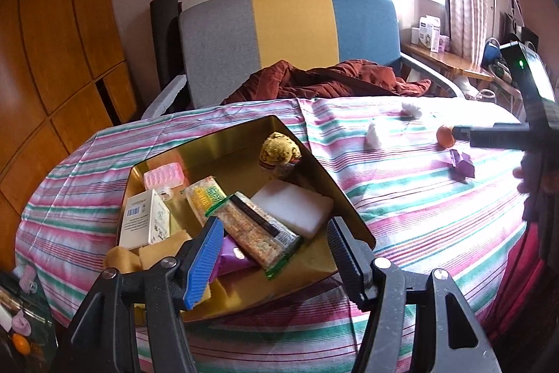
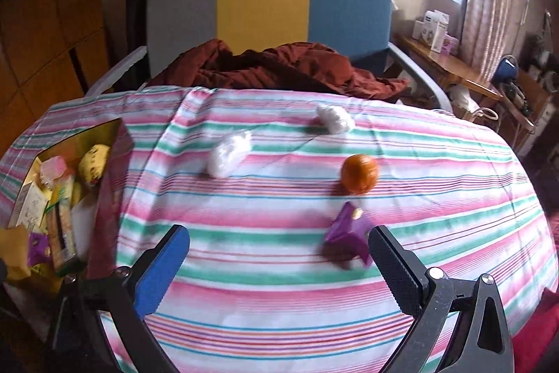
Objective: Organize objects
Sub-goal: 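Withdraw both tools from the tray toward the remaining items on the cloth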
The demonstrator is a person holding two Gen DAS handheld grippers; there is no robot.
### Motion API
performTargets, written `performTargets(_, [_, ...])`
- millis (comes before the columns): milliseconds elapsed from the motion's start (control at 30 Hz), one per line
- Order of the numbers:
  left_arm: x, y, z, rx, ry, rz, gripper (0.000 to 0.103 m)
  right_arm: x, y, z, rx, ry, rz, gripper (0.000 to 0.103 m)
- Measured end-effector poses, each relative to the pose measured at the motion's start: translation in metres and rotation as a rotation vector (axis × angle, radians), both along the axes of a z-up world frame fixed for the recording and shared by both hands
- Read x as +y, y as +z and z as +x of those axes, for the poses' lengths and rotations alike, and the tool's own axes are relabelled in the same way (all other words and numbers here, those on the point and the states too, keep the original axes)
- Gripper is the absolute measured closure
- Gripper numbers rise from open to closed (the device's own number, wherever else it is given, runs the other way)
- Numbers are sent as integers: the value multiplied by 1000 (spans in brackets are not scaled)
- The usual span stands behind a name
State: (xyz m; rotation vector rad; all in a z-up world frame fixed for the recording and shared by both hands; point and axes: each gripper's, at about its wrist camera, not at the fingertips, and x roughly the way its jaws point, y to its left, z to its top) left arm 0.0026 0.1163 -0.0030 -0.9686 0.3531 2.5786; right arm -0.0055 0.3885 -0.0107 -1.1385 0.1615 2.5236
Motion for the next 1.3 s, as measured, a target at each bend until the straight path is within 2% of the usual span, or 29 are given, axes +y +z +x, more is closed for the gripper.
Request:
performTargets(233, [15,-3,-2,-11,-31,-22,40,42,5,-2,7,-66,31,0])
performTargets(567, [42,-6,-5,-21,-73,-61,40,104,-7,-4,23,-167,69,0])
performTargets(633, [49,-7,-5,-25,-81,-67,40,119,-12,0,34,-213,38,0])
performTargets(767, [63,-11,-7,-33,-107,-83,39,147,-22,9,45,-305,-108,0])
performTargets(967, [86,-18,-11,-45,-150,-106,39,161,-26,17,64,-348,-226,0])
performTargets(1300, [129,-26,-27,-97,-222,-87,39,164,-24,20,74,-350,-258,0])
